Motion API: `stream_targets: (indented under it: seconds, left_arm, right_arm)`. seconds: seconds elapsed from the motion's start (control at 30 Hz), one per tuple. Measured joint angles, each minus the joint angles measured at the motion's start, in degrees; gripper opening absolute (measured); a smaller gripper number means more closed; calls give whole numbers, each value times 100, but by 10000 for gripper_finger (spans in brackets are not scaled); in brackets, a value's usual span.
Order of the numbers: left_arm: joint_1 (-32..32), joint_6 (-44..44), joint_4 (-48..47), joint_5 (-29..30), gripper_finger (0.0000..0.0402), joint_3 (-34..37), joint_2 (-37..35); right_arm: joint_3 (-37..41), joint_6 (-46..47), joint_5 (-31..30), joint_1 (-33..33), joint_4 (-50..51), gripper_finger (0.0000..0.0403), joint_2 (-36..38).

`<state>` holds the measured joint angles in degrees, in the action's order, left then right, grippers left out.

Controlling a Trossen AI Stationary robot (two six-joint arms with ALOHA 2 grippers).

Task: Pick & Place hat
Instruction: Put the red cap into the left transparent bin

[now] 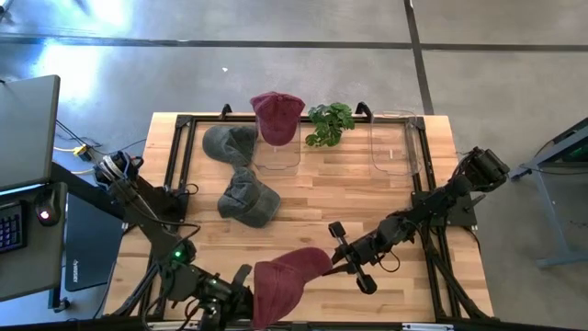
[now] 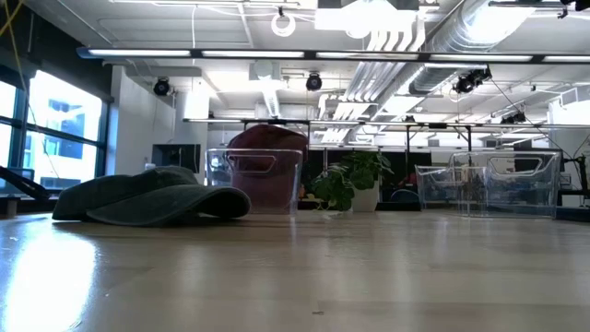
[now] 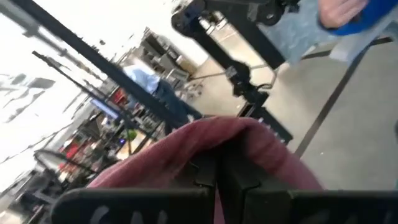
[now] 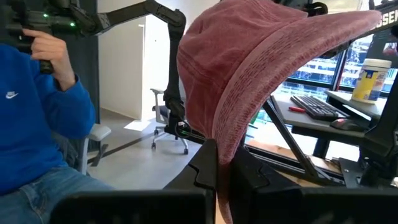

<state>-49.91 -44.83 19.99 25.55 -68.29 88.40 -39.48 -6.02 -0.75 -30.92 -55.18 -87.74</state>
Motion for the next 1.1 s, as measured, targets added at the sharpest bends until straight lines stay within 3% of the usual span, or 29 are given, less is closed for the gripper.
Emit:
stream_targets:
  seconds: [0.23,0.53,0.63,0.8,1.1]
  left_arm:
    - [-51,230,-632,1039,0,0,-61]
    - [-100,1367,-2188,3082,0,4,-201]
    - [-112,1539,-2281,3045,0,4,-216]
    - [-114,1183,-1660,2625,0,4,-212]
    - [-125,-252,-169,1463,0,4,-212]
  right_arm:
    - [0,-95,-64,0,9,8,0]
    - [0,-230,-393,-73,-31,8,0]
    - [0,-199,-392,-76,-31,8,2]
    - [0,-190,-404,-72,-31,8,2]
    - [0,-128,-332,-72,69,8,4]
